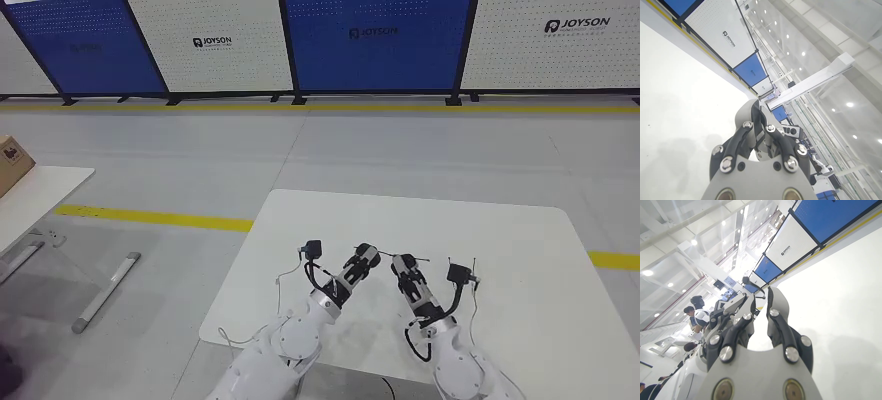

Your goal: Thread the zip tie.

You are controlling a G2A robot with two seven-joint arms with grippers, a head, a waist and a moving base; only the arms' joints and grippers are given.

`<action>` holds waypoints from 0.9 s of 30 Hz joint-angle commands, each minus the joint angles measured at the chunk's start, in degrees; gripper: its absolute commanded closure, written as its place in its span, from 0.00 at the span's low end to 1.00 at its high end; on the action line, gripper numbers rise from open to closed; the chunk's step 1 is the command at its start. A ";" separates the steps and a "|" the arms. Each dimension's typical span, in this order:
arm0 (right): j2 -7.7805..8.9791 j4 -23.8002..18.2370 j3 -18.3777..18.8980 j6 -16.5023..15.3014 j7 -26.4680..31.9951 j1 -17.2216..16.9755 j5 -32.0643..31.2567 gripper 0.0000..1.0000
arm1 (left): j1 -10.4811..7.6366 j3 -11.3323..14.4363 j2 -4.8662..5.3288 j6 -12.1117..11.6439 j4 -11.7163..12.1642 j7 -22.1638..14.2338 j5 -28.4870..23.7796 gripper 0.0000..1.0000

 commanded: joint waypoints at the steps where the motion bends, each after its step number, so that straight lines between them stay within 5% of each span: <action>1: 0.10 -0.11 0.12 0.00 -0.23 -0.13 0.23 0.84 | 0.04 0.09 -0.02 -0.10 0.02 0.03 0.22 1.00; 5: 0.28 -0.41 0.31 0.00 -0.54 -0.30 0.57 0.89 | 0.12 0.20 -0.06 -0.22 0.03 0.19 0.58 1.00; 7: 0.37 -0.54 0.32 0.00 -0.60 -0.37 0.72 1.00 | 0.15 0.22 -0.08 -0.28 0.01 0.26 0.69 1.00; 27: 0.65 0.68 -0.93 0.00 2.70 1.62 2.89 1.00 | 0.79 -0.10 -0.07 -1.03 -0.63 -0.26 1.01 1.00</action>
